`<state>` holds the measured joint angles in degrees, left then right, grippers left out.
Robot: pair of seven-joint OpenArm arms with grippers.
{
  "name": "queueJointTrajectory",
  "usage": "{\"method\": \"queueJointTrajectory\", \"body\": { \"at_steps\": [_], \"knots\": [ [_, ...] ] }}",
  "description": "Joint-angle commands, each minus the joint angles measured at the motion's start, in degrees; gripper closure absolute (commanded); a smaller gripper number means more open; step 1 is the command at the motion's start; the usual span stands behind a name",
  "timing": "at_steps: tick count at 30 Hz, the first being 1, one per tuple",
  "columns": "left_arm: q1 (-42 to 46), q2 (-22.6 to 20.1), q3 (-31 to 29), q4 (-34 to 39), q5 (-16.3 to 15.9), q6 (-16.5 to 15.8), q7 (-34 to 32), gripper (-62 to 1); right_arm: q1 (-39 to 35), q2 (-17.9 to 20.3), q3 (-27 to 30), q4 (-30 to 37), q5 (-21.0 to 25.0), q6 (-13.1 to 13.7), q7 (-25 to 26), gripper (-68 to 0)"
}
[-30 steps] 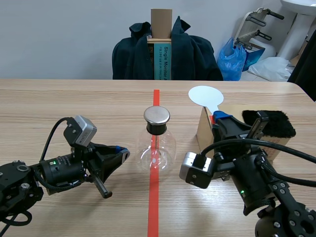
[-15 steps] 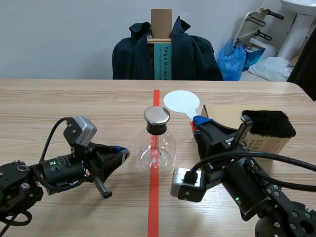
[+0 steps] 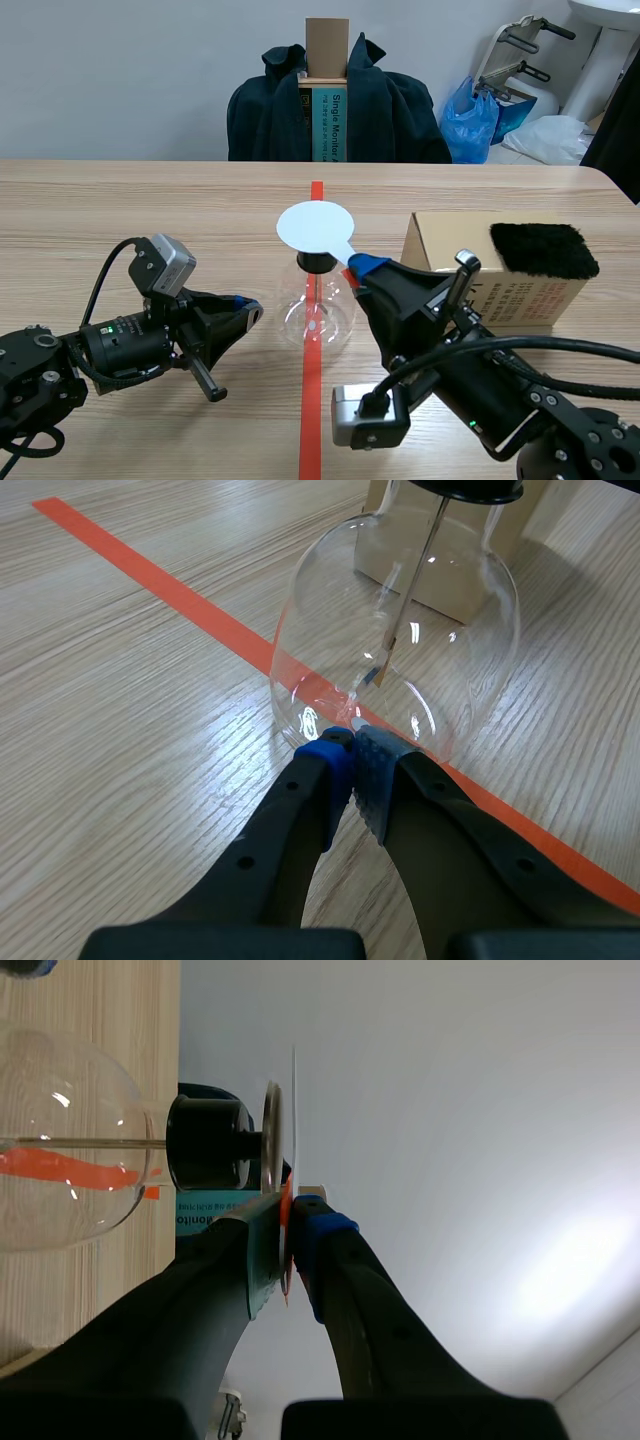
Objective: Do the electroscope experiment.
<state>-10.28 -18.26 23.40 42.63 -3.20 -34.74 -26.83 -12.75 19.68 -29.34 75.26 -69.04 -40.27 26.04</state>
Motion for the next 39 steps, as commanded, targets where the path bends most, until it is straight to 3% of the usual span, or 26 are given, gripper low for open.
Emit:
{"method": "queueJointTrajectory", "body": {
  "at_steps": [1,21,39],
  "knots": [
    [-0.17,0.13,-0.28,1.46,-0.57,-0.35,-0.83,-3.2,0.70,0.28,0.02,1.64,0.42,-0.90,0.28,-0.8],
    [-0.04,0.13,-0.28,1.46,-0.57,-0.35,-0.83,-3.2,0.70,-0.02,0.02,1.64,0.44,-0.87,-1.05,-0.8],
    [-0.02,0.13,-0.26,1.46,-0.57,-0.37,-0.83,-3.2,0.70,0.02,2.34,1.64,0.44,-0.85,-22.47,-0.8]
  ]
}}
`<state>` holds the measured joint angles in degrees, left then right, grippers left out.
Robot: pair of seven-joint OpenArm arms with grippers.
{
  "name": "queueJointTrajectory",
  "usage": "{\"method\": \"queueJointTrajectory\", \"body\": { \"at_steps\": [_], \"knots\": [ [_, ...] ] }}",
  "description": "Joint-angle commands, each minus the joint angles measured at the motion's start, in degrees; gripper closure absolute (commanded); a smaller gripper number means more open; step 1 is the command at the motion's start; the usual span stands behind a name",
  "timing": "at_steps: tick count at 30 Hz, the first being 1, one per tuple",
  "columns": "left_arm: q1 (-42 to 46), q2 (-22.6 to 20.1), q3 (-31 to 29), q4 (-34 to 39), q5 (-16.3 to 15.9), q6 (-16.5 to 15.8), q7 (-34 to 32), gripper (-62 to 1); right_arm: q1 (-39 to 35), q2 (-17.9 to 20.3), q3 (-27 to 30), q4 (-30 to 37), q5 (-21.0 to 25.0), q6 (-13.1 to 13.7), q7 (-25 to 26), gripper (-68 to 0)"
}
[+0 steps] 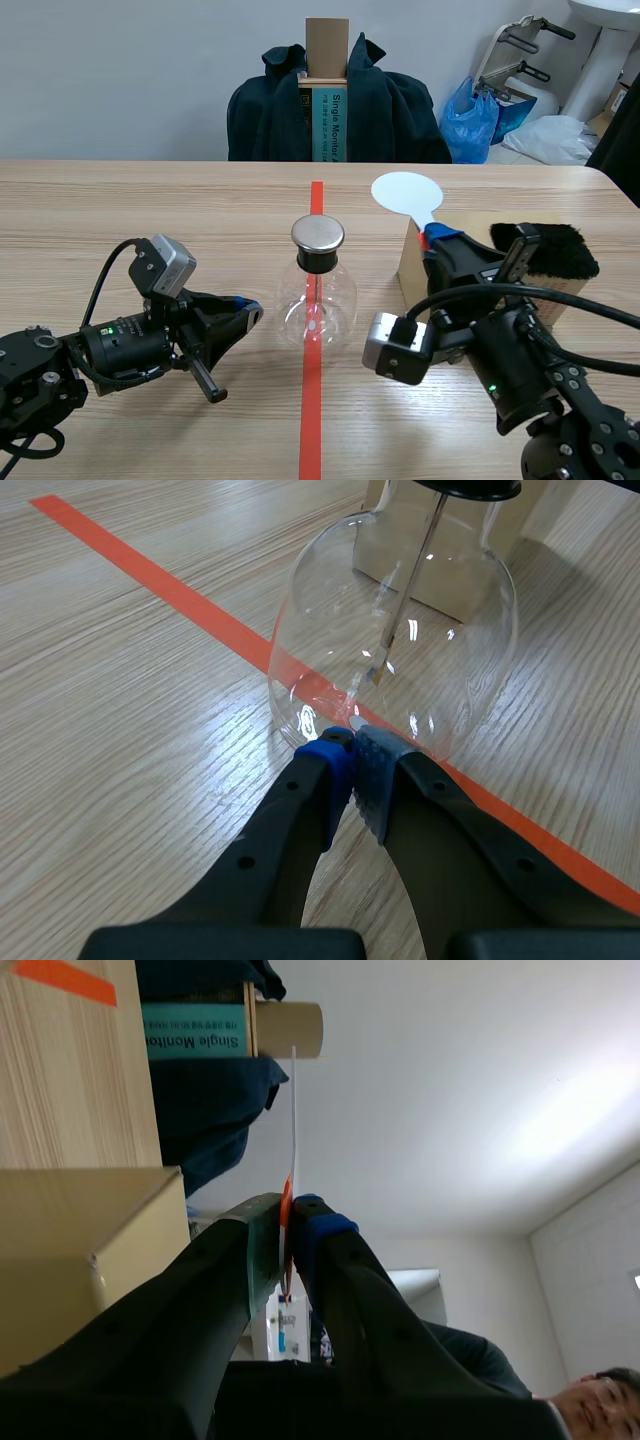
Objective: Do the electroscope experiment.
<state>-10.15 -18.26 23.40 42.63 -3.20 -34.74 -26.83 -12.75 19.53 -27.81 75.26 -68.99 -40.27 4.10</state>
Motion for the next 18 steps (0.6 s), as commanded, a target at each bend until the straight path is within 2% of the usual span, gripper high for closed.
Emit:
{"method": "queueJointTrajectory", "body": {
  "at_steps": [1,5,8,9,13,18],
  "knots": [
    [-0.15,0.13,-0.26,1.46,-0.57,-0.37,-0.83,-3.2,0.70,0.17,1.07,1.64,0.39,-0.85,-1.53,-0.8],
    [-0.15,0.13,-0.26,1.46,-0.57,-0.37,-0.83,-3.2,0.68,0.22,2.64,1.66,-0.33,-0.92,-5.55,-0.8],
    [-0.15,0.11,-0.26,1.46,-0.57,-0.37,-0.81,-3.2,0.55,1.16,4.87,2.29,-1.60,-4.37,-6.64,-0.8],
    [-0.15,0.11,-0.28,1.46,-0.57,-0.37,-0.81,-3.2,0.33,1.81,5.57,3.13,-1.62,-4.59,-6.82,-0.8],
    [-0.15,0.11,-0.28,1.46,-0.57,-0.37,-0.81,-3.2,-1.27,5.11,9.33,9.60,-1.55,-4.59,-9.29,-0.8],
    [-0.15,0.13,-0.28,1.46,-0.57,-0.37,-0.83,-3.2,-3.67,7.41,17.11,21.49,-1.42,-4.59,-12.24,-0.8]
  ]
}}
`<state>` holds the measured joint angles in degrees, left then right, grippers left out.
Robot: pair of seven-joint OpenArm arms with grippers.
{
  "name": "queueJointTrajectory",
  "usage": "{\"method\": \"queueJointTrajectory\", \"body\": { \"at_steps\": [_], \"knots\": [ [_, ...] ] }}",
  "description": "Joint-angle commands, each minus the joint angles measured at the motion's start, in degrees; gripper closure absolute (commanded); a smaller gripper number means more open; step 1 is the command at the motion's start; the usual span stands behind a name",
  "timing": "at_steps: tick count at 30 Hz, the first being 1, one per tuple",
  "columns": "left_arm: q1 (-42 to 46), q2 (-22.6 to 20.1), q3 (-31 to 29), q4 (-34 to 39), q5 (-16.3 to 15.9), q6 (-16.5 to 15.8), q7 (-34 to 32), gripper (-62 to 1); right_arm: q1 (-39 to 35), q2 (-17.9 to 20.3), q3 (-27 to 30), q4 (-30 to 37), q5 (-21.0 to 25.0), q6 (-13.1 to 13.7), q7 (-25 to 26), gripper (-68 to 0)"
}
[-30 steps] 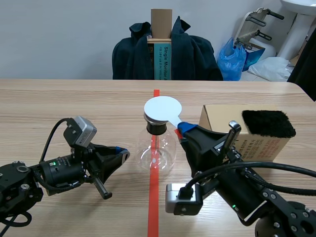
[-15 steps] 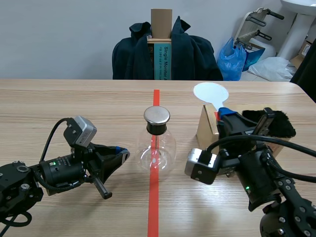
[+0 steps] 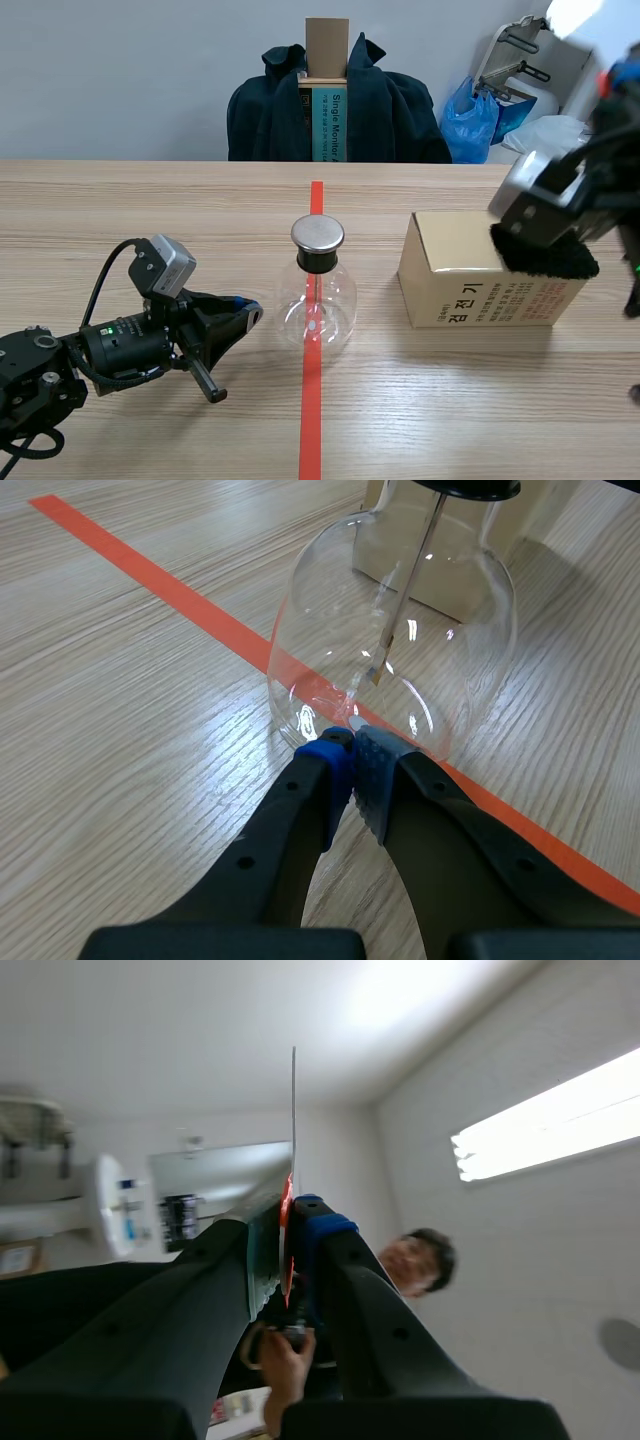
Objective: Do the electroscope experiment.
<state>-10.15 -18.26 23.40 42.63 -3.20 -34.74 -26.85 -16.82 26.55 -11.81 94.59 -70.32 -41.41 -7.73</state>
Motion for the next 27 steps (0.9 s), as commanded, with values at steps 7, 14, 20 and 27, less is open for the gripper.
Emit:
{"method": "queueJointTrajectory", "body": {
  "at_steps": [7,14,20,27],
  "knots": [
    [-0.15,0.11,-0.28,1.46,-0.57,-0.37,-0.81,-3.2,-1.31,0.46,13.31,19.26,1.88,-3.45,-1.99,-0.8],
    [0.79,-1.86,-0.35,2.78,-0.90,-1.95,-1.07,-3.2,-1.31,0.44,22.36,33.22,6.62,-3.45,-2.67,-0.8],
    [8.83,-10.97,-3.80,14.27,-2.34,-5.14,-3.76,-3.4,-1.31,0.44,26.40,39.87,10.58,-3.45,-2.67,-0.8],
    [25.11,-22.82,-14.64,30.25,-8.55,-5.14,-3.74,-50.5,-1.29,0.44,27.98,40.00,11.50,-3.45,-2.45,-0.8]
  ]
}}
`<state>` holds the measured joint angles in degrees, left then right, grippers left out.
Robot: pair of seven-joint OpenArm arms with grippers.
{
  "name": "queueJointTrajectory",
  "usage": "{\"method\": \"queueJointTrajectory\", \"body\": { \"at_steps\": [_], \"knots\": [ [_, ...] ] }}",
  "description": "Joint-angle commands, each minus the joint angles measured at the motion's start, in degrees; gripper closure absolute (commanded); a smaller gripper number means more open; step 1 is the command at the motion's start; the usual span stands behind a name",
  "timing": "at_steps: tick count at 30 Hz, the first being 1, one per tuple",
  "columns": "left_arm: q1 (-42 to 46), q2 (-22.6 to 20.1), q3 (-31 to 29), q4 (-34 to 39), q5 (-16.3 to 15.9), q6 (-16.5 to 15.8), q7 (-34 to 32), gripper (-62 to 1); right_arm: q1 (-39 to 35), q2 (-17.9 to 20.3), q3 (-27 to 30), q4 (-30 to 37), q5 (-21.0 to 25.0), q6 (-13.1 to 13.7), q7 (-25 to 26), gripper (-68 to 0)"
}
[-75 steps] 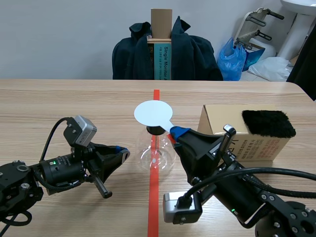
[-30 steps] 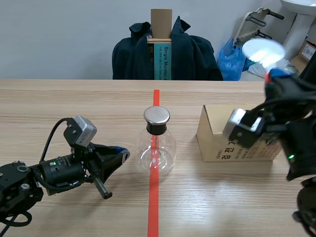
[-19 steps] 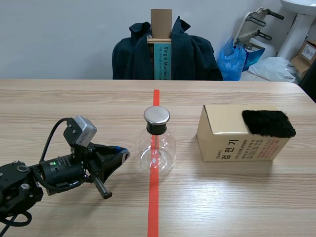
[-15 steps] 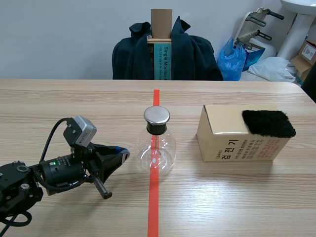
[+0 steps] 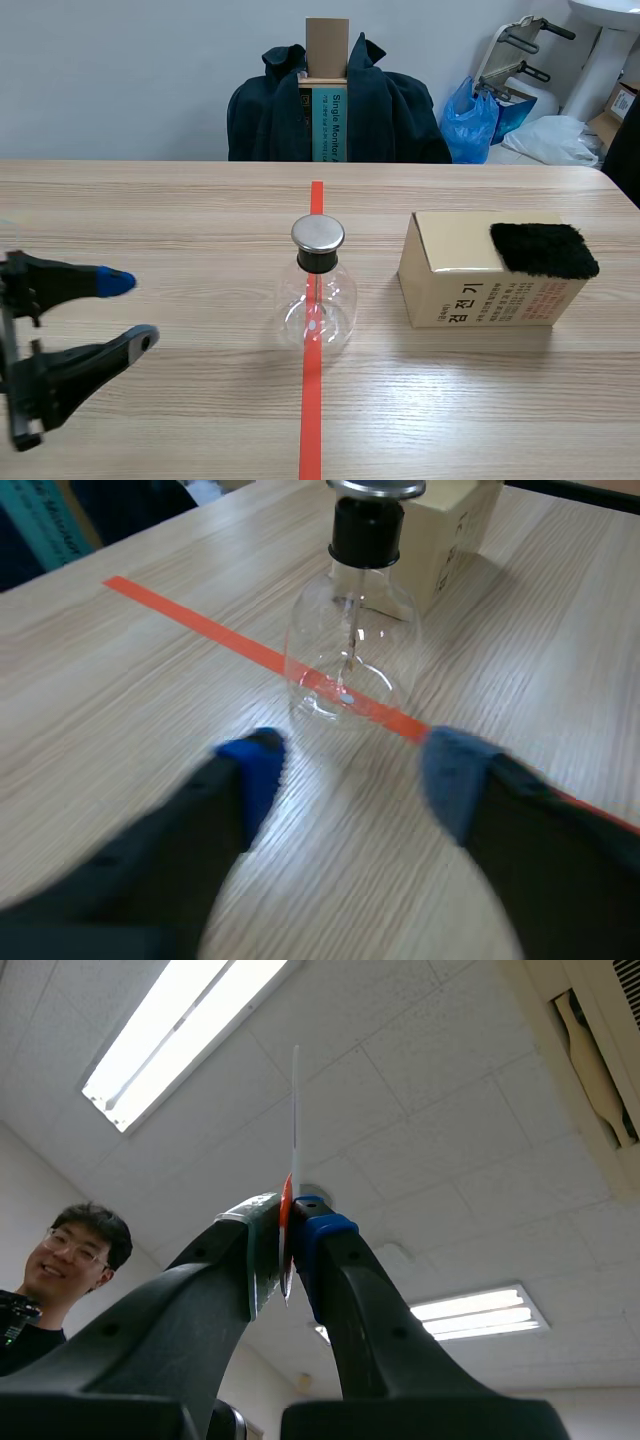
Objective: Do the electroscope experiment.
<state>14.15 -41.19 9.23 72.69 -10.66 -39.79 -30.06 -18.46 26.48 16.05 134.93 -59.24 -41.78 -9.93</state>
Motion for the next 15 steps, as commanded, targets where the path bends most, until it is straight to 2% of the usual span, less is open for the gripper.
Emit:
{"method": "queueJointTrajectory", "body": {
  "at_steps": [1,2,8,12,15],
  "knots": [
    [3.19,-0.98,-2.34,1.92,-1.86,-0.09,-0.52,-57.2,0.35,0.50,0.11,-0.35,0.42,-3.08,-0.24,-0.8],
    [5.31,-1.79,-4.11,3.34,-2.21,-0.09,-0.52,-62.3,0.35,0.50,0.11,-0.35,0.42,-3.08,-0.24,-0.8],
    [16.20,-3.76,-13.31,9.16,-2.45,-0.09,-0.61,-62.3,0.35,0.50,0.15,-0.37,0.44,-3.08,-0.83,-0.8],
    [18.53,-3.76,-15.82,10.91,-3.32,-0.09,-0.57,-62.3,0.35,0.50,0.17,-1.53,0.66,-3.08,-3.96,-0.8],
    [18.53,-3.76,-15.91,11.02,-3.30,-0.09,-0.37,-62.3,0.15,0.50,0.17,-5.09,1.03,-3.08,-4.33,-0.8]
  ]
}}
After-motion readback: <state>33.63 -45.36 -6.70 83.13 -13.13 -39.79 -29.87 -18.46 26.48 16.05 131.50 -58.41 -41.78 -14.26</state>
